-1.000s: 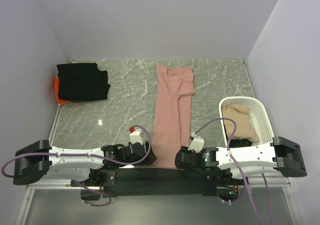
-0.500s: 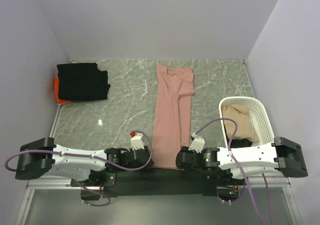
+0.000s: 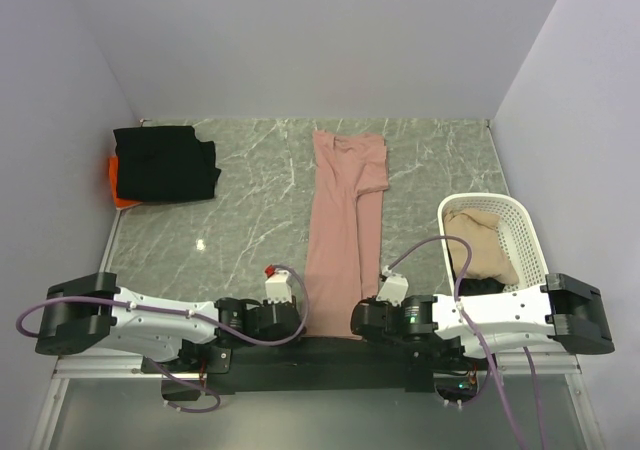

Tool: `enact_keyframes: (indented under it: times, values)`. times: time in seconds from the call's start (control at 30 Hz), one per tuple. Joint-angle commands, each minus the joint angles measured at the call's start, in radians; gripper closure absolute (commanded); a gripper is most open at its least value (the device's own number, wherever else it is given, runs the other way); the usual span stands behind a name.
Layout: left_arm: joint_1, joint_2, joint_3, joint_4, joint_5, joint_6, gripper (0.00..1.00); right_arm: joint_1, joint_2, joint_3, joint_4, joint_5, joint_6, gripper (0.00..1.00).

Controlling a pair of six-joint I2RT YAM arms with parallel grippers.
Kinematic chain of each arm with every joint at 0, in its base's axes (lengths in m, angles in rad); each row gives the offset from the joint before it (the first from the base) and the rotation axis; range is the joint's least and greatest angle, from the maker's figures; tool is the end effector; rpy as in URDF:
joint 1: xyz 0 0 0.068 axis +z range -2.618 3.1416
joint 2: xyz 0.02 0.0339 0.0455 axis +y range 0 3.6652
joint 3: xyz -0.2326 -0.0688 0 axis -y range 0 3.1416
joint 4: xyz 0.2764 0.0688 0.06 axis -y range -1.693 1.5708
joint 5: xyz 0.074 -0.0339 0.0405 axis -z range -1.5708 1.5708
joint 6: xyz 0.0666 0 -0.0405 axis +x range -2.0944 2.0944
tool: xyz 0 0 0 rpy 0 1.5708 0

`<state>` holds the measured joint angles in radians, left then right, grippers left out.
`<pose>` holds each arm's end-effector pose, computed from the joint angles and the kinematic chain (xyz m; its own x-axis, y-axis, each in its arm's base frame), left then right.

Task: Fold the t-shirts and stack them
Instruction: Fold the tshirt

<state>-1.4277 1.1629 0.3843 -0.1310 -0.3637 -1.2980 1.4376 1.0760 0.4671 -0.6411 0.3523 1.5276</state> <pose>0.0591 -0.2444 0.0681 -0.8912 -0.1261 -0.4358 0.1324 0.8465 -0.5157 0.0511 0.2087 0.0798 -0.9204 0.1917 -0.3408 0.0864 0.9497 0.3009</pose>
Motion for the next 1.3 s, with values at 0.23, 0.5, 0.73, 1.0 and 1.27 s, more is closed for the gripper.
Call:
enact_keyframes:
  times: [0.23, 0.5, 0.73, 1.0, 1.27]
  values:
    - [-0.134, -0.02, 0.027, -0.111, 0.031, -0.089, 0.99, 0.063, -0.01, 0.064, -0.114, -0.053, -0.032, 1.0]
    - [-0.189, -0.149, 0.034, -0.142, -0.105, -0.187, 0.99, 0.103, -0.036, 0.16, -0.212, 0.042, -0.004, 1.0]
    - [-0.033, -0.163, 0.022, -0.027, -0.098, -0.071, 1.0, -0.052, -0.134, 0.163, -0.18, 0.126, -0.148, 1.0]
    - [0.232, -0.129, 0.065, 0.117, 0.021, 0.212, 0.99, -0.296, -0.082, 0.192, -0.005, 0.126, -0.475, 1.0]
    - [0.481, 0.03, 0.192, 0.182, 0.137, 0.451, 0.99, -0.538, 0.022, 0.298, 0.156, 0.061, -0.756, 1.0]
